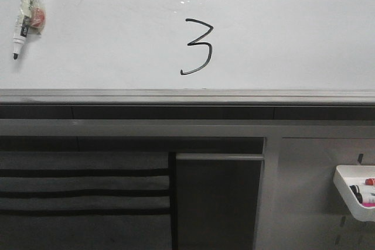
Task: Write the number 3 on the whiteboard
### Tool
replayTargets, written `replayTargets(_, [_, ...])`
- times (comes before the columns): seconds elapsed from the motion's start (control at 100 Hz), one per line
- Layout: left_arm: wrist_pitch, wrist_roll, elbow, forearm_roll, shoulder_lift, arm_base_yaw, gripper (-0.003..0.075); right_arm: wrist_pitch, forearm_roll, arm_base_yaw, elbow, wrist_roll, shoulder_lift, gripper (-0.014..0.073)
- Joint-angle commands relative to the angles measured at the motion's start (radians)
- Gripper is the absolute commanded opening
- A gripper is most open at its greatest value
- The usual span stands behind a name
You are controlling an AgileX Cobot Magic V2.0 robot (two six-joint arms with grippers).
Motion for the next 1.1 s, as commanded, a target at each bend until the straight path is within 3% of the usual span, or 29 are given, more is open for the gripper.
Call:
replayTargets(0.0, [-0.115, -0.016, 0.001, 0.003, -0.032, 0.003, -0.0018, -0.068, -0.030, -0.006, -0.020, -0.001, 0.008, -0.0074])
replayTargets(0.22, [-0.112, -0.016, 0.004, 0.003, -0.032, 0.058, -0.0018, -0.068, -0.030, -0.006, -0.020, -0.001, 0.008, -0.0074])
replayTargets(1.09, [-0.112, -0.016, 0.004, 0.003, -0.032, 0.051, -0.0018, -0.075, -0.030, -0.006, -0.019, -0.001, 0.004, -0.0074])
